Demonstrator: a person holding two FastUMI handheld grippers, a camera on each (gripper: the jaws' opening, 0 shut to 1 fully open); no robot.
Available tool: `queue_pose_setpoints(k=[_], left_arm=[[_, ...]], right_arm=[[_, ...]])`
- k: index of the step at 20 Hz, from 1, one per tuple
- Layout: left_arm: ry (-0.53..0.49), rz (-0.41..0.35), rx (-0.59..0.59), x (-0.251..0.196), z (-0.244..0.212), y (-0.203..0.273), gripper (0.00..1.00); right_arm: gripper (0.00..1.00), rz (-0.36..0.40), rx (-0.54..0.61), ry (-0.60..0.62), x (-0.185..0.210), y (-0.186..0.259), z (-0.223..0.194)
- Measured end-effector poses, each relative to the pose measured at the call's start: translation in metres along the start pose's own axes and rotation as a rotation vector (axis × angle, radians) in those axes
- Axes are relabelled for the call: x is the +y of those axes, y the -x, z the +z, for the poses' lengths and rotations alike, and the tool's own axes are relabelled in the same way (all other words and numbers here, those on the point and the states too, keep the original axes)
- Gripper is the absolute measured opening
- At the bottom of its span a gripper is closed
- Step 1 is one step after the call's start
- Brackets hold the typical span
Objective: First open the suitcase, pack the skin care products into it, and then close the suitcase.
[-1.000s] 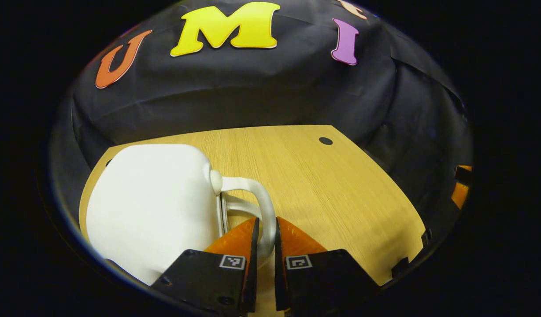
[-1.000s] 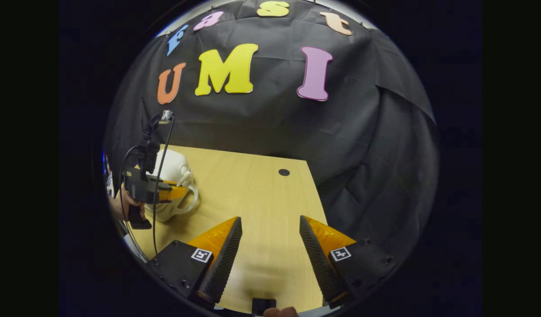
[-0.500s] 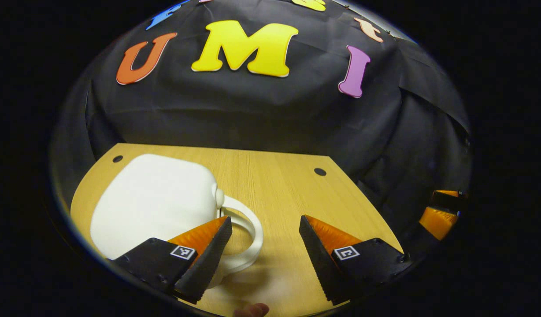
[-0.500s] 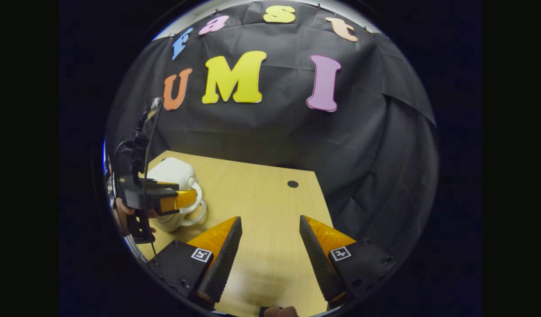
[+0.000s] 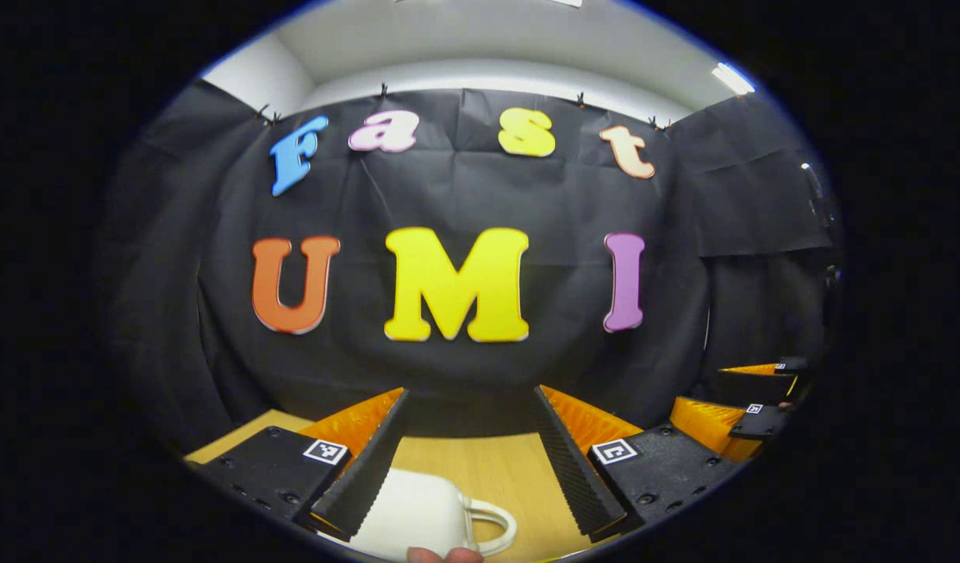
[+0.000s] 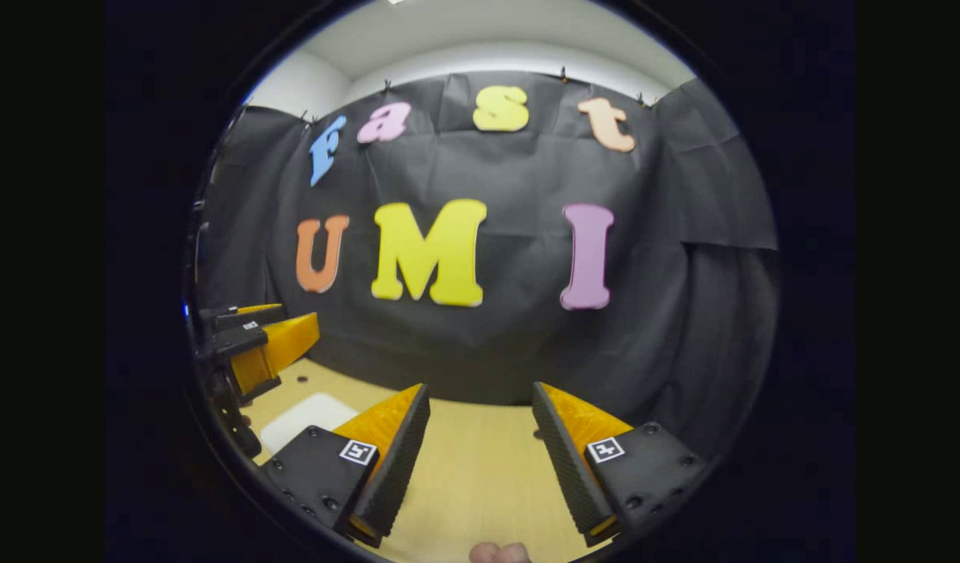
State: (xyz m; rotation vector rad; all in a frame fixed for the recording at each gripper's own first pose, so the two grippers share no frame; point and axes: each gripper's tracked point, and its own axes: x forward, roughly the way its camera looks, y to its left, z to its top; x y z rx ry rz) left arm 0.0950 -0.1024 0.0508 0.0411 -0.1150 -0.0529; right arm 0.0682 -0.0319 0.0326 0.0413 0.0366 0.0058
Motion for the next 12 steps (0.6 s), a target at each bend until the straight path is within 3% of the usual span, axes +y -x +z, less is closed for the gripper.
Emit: queue_pose_setpoints(k=[2,7,12], left_arm=[[-0.022,0.030,-0.001,0.008,0.011,0.006,0.97],[0.045,0.068,0.015,0.027,0.014,0.019,0.97],[0.067,0.097,0.054,0.051,0.012,0.035,0.98]], right_arm=[[0.79,-0.006,-0.042,-0.020,0.012,-0.005,0.014],[0.79,-0.026,-0.079,-0.029,0.033,-0.003,0.027],[0.78,0.040,-0.086,0.000,0.066,0.000,0.022]])
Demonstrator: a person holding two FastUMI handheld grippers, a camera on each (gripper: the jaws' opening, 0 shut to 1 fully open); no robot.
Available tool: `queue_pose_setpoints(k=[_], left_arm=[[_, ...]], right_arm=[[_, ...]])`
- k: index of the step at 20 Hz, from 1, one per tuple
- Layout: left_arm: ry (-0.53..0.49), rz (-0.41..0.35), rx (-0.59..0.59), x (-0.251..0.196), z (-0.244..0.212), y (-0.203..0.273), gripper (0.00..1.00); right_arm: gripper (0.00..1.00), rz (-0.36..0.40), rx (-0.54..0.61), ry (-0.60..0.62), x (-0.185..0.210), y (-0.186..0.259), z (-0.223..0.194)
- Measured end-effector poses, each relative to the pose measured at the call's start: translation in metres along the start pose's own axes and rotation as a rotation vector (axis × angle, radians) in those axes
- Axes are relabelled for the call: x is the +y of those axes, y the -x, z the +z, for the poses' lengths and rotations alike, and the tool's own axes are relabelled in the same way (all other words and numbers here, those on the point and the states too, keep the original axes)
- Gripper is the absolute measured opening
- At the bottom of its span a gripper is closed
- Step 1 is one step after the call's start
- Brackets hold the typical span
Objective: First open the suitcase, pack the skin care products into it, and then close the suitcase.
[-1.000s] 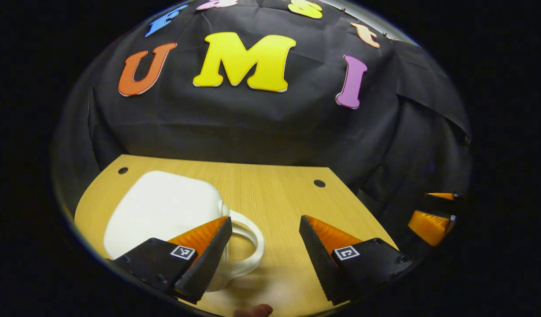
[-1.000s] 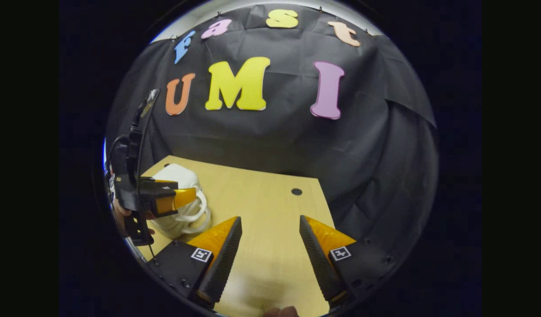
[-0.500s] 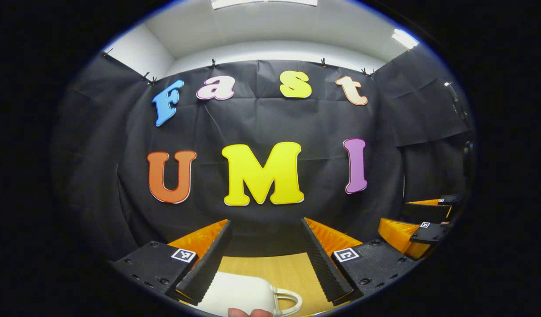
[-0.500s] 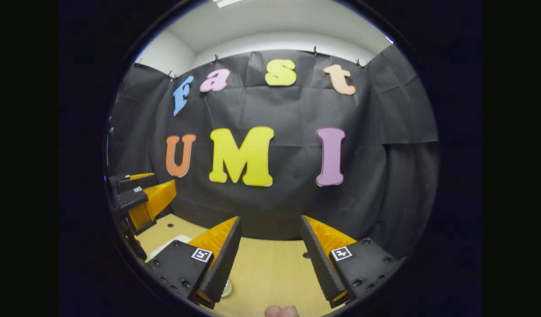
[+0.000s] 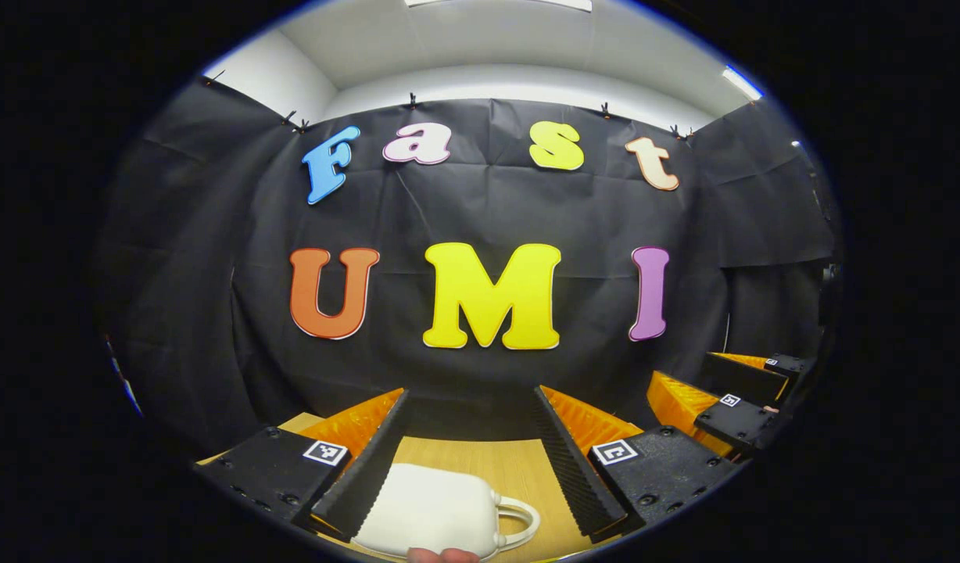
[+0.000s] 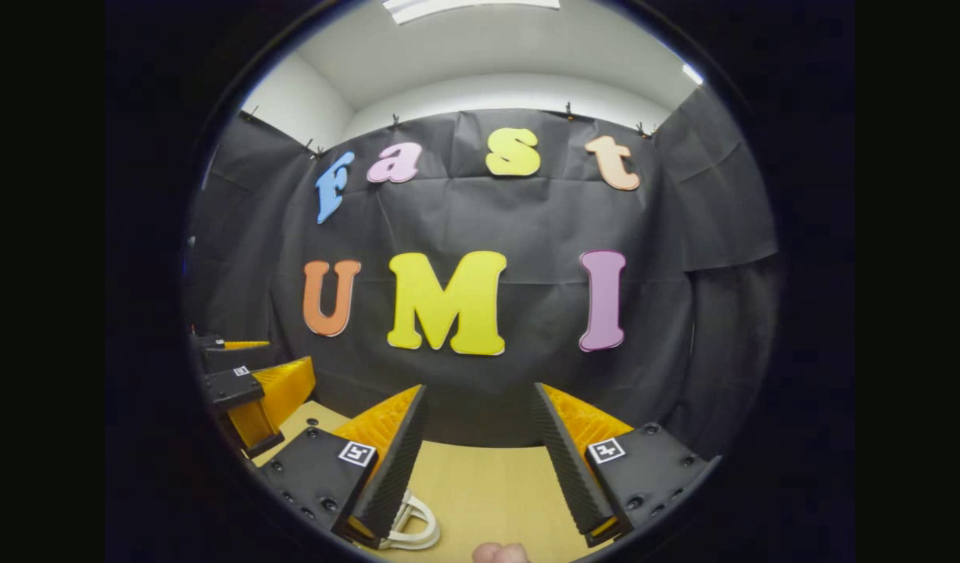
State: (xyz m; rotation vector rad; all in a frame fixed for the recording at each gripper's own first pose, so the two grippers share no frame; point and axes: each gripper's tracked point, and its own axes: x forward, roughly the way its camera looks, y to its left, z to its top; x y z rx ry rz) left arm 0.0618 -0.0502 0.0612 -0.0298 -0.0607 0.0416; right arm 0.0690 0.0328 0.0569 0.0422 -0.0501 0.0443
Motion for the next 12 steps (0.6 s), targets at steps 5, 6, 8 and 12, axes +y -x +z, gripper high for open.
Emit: queue_pose_setpoints(k=[5,6,8,12], left_arm=[[0.009,0.032,0.032,0.017,-0.007,0.004,0.98],[0.012,0.039,0.034,0.021,-0.007,0.005,0.98],[0.022,0.042,0.031,0.024,-0.005,0.005,0.98],[0.037,0.052,0.035,0.029,-0.005,0.006,0.98]], right_arm=[[0.80,0.036,0.012,-0.013,0.022,-0.005,-0.001],[0.80,0.042,0.018,-0.013,0.025,-0.005,-0.002],[0.80,0.053,0.020,-0.016,0.031,-0.006,-0.001],[0.80,0.076,0.023,-0.015,0.038,-0.007,0.000]])
